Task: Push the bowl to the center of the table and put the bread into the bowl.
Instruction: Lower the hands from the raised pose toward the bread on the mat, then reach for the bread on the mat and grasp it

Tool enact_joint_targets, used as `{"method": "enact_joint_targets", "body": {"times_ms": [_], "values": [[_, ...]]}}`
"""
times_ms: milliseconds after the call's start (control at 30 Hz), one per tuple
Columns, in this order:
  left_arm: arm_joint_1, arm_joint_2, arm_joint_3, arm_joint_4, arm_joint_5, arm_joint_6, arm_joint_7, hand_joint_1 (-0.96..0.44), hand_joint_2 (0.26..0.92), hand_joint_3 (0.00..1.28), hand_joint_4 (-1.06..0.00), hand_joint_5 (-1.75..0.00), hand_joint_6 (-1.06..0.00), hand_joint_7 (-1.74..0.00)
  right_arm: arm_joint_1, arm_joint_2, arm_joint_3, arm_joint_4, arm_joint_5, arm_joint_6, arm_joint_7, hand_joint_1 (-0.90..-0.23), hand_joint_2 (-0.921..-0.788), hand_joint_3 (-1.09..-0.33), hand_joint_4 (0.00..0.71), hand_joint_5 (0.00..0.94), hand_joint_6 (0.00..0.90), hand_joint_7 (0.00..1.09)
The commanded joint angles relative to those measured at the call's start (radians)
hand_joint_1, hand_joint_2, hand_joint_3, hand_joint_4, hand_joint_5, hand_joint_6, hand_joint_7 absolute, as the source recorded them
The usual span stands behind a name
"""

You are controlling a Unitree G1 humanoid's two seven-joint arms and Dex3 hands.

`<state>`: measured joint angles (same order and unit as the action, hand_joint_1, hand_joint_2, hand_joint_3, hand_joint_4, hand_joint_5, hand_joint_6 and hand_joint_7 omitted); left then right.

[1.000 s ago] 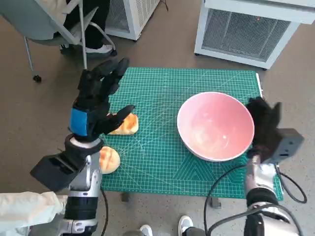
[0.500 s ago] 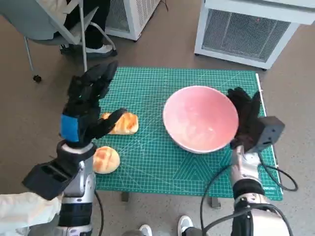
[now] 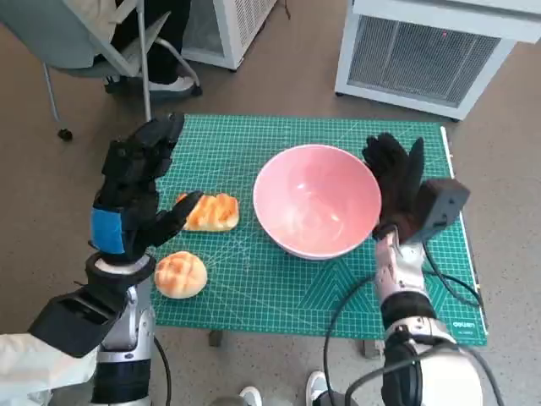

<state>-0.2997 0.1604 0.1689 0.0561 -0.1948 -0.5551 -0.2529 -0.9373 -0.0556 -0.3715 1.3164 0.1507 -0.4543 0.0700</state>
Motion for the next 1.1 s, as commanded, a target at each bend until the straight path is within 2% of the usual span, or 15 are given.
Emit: {"method": "enact_joint_targets", "body": {"times_ms": [33,233,367,500,633,767,867,1000,1100], "values": [[0.017,0.013,0.009,-0.015,0.013,0.006,0.013,-0.34,0.921,0.16,-0.41,0.00,-0.32,-0.52,-0.003,0.006,0.014,0.018,-0.023,0.025,-0.023,-0.461,-0.921,-0.853,0.214,0.007,0.216,0.23],[0.020,0.041,0.015,-0.001,0.031,0.011,0.014,-0.35,0.921,0.16,-0.41,0.00,-0.32,-0.51,-0.010,-0.026,0.043,0.005,-0.053,-0.007,-0.026,-0.464,-0.921,-0.866,0.198,0.001,0.203,0.22],[0.022,0.083,0.018,-0.002,0.066,0.030,0.009,-0.37,0.921,0.16,-0.41,0.00,-0.31,-0.48,-0.016,-0.049,0.044,-0.011,-0.049,-0.047,-0.007,-0.477,-0.921,-0.869,0.191,0.000,0.196,0.21],[0.018,0.181,0.021,-0.015,0.121,0.102,-0.022,-0.40,0.921,0.17,-0.39,0.00,-0.28,-0.39,-0.022,-0.072,0.047,-0.039,-0.040,-0.125,0.033,-0.486,-0.921,-0.866,0.185,0.001,0.188,0.21],[0.009,0.300,0.015,-0.047,0.218,0.203,-0.055,-0.43,0.921,0.17,-0.35,0.00,-0.26,-0.29,-0.019,-0.088,0.051,-0.086,-0.023,-0.239,0.113,-0.505,-0.921,-0.858,0.192,0.006,0.187,0.21],[-0.017,0.396,-0.009,-0.064,0.298,0.303,-0.102,-0.46,0.921,0.15,-0.31,0.00,-0.27,-0.19,-0.003,-0.104,0.060,-0.161,0.000,-0.368,0.221,-0.531,-0.921,-0.844,0.212,0.014,0.192,0.21],[-0.047,0.465,-0.047,-0.078,0.343,0.403,-0.167,-0.46,0.921,0.11,-0.25,0.00,-0.26,-0.14,0.021,-0.112,0.077,-0.248,0.030,-0.462,0.309,-0.545,-0.921,-0.823,0.229,0.019,0.203,0.22],[-0.101,0.556,-0.120,-0.102,0.408,0.571,-0.291,-0.46,0.910,0.04,-0.12,0.00,-0.20,-0.06,0.062,-0.117,0.105,-0.379,0.089,-0.528,0.415,-0.554,-0.921,-0.799,0.249,0.022,0.218,0.23],[-0.151,0.601,-0.177,-0.115,0.449,0.694,-0.383,-0.45,0.889,0.02,-0.05,0.00,-0.17,-0.03,0.092,-0.122,0.128,-0.465,0.135,-0.544,0.476,-0.565,-0.921,-0.778,0.258,0.021,0.228,0.24]]}}
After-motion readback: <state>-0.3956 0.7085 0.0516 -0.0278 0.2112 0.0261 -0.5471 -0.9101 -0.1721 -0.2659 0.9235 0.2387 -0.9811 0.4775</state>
